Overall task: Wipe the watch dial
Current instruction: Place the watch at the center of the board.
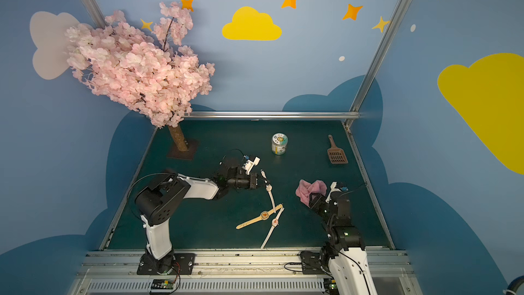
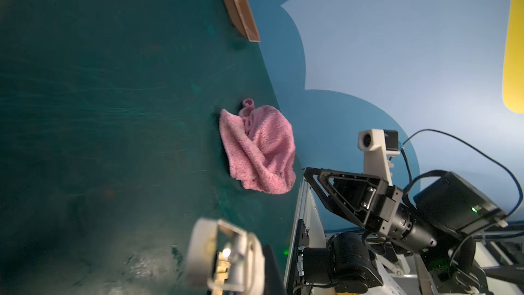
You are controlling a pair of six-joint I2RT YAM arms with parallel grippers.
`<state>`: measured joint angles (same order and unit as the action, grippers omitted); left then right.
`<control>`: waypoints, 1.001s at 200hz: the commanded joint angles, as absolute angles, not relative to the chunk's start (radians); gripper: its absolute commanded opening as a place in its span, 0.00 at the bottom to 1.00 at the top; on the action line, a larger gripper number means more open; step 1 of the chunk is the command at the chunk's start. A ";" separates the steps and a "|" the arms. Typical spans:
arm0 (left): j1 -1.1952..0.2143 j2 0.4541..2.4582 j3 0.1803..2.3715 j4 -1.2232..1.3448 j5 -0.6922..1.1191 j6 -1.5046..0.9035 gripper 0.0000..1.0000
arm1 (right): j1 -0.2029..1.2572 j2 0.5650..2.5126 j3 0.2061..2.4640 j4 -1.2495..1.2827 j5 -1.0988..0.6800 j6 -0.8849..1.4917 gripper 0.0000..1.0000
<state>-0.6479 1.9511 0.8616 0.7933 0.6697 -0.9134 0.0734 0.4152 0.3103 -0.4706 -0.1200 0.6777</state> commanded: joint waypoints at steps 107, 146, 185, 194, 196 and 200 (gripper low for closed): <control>-0.575 2.022 0.840 0.813 0.678 -0.906 0.03 | 0.069 0.344 0.336 -0.559 -0.116 0.690 0.50; -0.577 2.010 0.850 0.711 0.635 -0.876 0.12 | 0.069 0.338 0.339 -0.561 -0.118 0.692 0.50; -0.580 1.982 0.861 0.604 0.586 -0.857 0.28 | 0.069 0.338 0.341 -0.562 -0.120 0.692 0.50; -0.583 1.974 0.869 0.568 0.574 -0.839 0.30 | 0.069 0.338 0.341 -0.561 -0.120 0.692 0.50; -0.584 1.971 0.872 0.559 0.571 -0.836 0.30 | 0.069 0.338 0.342 -0.561 -0.120 0.692 0.50; -0.586 1.967 0.874 0.544 0.565 -0.830 0.31 | 0.069 0.338 0.342 -0.561 -0.120 0.692 0.50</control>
<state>-0.5789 2.0064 0.8417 0.6697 0.6106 -0.8818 0.0727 0.3470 0.3103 -0.5438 -0.1200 0.6849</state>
